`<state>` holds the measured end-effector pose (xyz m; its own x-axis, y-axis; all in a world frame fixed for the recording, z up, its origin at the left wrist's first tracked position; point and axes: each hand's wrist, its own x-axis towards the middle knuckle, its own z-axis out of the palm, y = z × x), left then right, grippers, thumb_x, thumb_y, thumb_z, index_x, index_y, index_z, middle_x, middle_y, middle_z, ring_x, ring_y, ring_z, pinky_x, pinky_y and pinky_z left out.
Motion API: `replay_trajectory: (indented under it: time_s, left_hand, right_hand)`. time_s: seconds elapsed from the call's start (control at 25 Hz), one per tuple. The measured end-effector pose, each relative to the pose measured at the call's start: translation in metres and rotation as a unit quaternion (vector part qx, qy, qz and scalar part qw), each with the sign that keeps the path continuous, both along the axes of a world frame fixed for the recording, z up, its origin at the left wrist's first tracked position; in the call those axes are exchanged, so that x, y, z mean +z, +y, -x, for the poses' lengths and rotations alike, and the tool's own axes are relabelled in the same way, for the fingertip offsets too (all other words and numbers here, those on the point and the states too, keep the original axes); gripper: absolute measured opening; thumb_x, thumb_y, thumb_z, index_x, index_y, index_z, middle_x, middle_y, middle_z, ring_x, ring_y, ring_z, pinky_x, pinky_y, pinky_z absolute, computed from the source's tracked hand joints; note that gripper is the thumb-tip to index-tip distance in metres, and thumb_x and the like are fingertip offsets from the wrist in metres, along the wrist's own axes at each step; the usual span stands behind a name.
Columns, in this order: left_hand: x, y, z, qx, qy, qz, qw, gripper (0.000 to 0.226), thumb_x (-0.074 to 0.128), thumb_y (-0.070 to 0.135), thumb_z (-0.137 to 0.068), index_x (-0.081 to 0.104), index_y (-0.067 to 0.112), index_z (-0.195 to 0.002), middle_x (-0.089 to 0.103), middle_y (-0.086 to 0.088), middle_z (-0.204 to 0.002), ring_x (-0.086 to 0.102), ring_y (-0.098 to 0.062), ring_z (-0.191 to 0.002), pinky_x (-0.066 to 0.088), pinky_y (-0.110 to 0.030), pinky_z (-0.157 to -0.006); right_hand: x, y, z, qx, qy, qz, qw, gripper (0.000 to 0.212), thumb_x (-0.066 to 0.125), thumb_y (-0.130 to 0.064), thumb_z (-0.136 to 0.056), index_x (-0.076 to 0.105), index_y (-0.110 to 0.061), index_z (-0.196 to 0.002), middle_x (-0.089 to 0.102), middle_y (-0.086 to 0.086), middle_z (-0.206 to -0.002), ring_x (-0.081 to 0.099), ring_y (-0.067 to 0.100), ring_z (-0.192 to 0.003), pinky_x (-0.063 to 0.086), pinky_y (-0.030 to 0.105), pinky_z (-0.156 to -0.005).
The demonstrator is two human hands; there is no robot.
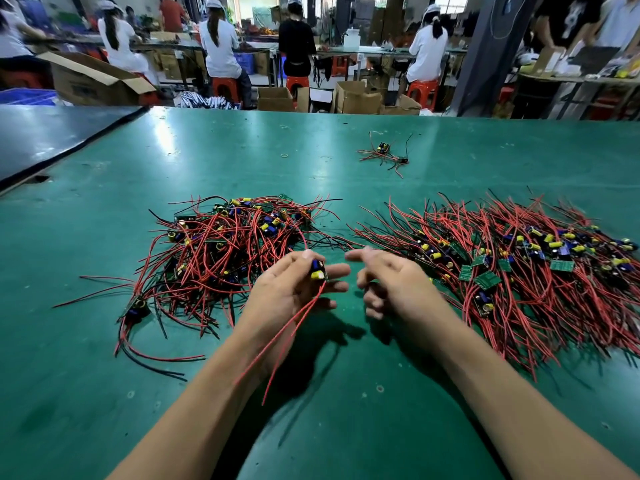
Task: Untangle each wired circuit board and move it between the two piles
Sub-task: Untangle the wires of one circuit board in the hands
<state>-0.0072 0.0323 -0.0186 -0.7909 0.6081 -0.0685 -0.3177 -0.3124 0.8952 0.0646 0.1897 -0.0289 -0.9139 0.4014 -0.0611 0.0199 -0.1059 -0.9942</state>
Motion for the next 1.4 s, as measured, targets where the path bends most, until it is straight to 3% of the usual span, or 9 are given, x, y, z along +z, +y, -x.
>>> replay_trajectory:
  time_s: [0.12, 0.28, 0.56, 0.8, 0.92, 1.04, 1.16, 1.24, 1.4]
  left_hand:
    - [0.003, 0.001, -0.002, 0.041, 0.017, 0.000, 0.999, 0.012, 0.051, 0.026, -0.096, 0.052, 0.017, -0.089, 0.075, -0.012, -0.101, 0.066, -0.027, -0.078, 0.054, -0.036, -0.063]
    - [0.005, 0.002, -0.007, 0.057, 0.016, 0.010, 0.998, 0.016, 0.052, 0.028, -0.098, 0.049, 0.013, -0.098, 0.076, -0.004, -0.101, 0.068, -0.020, -0.064, 0.054, -0.029, -0.048]
    - [-0.003, 0.002, -0.004, 0.016, -0.007, -0.024, 1.000, 0.023, 0.052, 0.029, -0.097, 0.055, 0.016, -0.116, 0.072, 0.000, -0.115, 0.070, -0.016, -0.100, 0.049, -0.042, -0.092]
    - [-0.004, -0.004, -0.001, -0.112, -0.044, -0.054, 0.991, 0.035, 0.077, 0.026, -0.074, 0.072, 0.026, -0.108, 0.070, -0.007, -0.118, 0.068, -0.019, -0.103, 0.057, -0.031, -0.079]
    - [-0.004, -0.005, 0.000, -0.156, -0.077, -0.029, 0.984, 0.024, 0.068, 0.009, -0.080, 0.071, 0.011, -0.104, 0.073, -0.010, -0.094, 0.069, -0.019, -0.074, 0.059, -0.028, -0.066]
    - [0.000, -0.002, -0.005, -0.166, -0.084, 0.017, 0.982, 0.031, 0.056, 0.035, -0.089, 0.076, 0.012, -0.082, 0.068, -0.007, -0.076, 0.065, -0.017, -0.059, 0.057, -0.025, -0.057]
    - [-0.002, -0.003, -0.007, -0.140, -0.050, 0.023, 0.989, 0.032, 0.068, 0.035, -0.077, 0.066, 0.006, -0.091, 0.068, -0.013, -0.077, 0.066, -0.022, -0.057, 0.057, -0.027, -0.054]
    - [-0.002, -0.004, -0.008, -0.137, -0.045, 0.020, 0.989, 0.034, 0.073, 0.020, -0.071, 0.063, 0.003, -0.098, 0.068, -0.016, -0.077, 0.068, -0.024, -0.058, 0.058, -0.028, -0.053]
    - [-0.004, -0.002, -0.007, -0.117, -0.050, 0.059, 0.990, 0.030, 0.073, 0.010, -0.069, 0.064, 0.003, -0.096, 0.068, -0.019, -0.075, 0.069, -0.027, -0.059, 0.060, -0.030, -0.056]
  right_hand:
    - [-0.012, -0.020, -0.004, 0.049, 0.018, -0.339, 0.939, 0.014, 0.079, -0.031, -0.085, 0.068, -0.022, -0.084, 0.062, -0.006, -0.068, 0.050, 0.000, -0.056, 0.043, 0.020, -0.057]
    - [-0.018, -0.040, -0.003, 0.021, 0.035, -0.417, 0.908, 0.037, 0.073, -0.055, -0.069, 0.051, -0.026, -0.077, 0.051, -0.009, -0.060, 0.045, 0.007, -0.054, 0.040, 0.025, -0.054]
    - [-0.006, -0.044, 0.000, -0.066, 0.100, -0.169, 0.978, 0.038, 0.046, -0.043, -0.103, 0.062, -0.028, -0.072, 0.053, -0.009, -0.062, 0.043, 0.008, -0.050, 0.035, 0.022, -0.049]
    - [0.018, -0.022, 0.000, 0.003, 0.042, 0.192, 0.981, 0.031, 0.061, -0.038, -0.087, 0.062, -0.021, -0.061, 0.044, -0.006, -0.055, 0.027, 0.006, -0.039, 0.017, 0.018, -0.040]
    - [0.017, -0.014, -0.005, 0.065, 0.017, 0.162, 0.985, 0.030, 0.066, -0.040, -0.081, 0.056, -0.023, -0.059, 0.034, -0.006, -0.054, 0.016, 0.010, -0.046, 0.009, 0.025, -0.047]
    - [0.015, -0.015, -0.008, 0.121, -0.016, 0.026, 0.992, 0.036, 0.066, -0.041, -0.084, 0.055, -0.021, -0.057, 0.032, 0.008, -0.061, 0.020, 0.017, -0.056, 0.014, 0.028, -0.047]
    - [0.014, -0.014, -0.008, 0.096, -0.014, -0.086, 0.992, 0.033, 0.066, -0.041, -0.084, 0.063, -0.018, -0.060, 0.046, 0.015, -0.062, 0.038, 0.018, -0.052, 0.024, 0.022, -0.043]
    - [0.012, -0.014, -0.008, 0.073, 0.009, -0.113, 0.991, 0.032, 0.068, -0.031, -0.089, 0.066, -0.020, -0.059, 0.055, -0.003, -0.055, 0.043, 0.006, -0.045, 0.032, 0.014, -0.043]
    - [0.005, -0.011, -0.007, 0.012, 0.021, -0.235, 0.972, 0.013, 0.071, -0.023, -0.093, 0.070, -0.018, -0.080, 0.059, -0.009, -0.068, 0.053, 0.005, -0.065, 0.045, 0.025, -0.067]
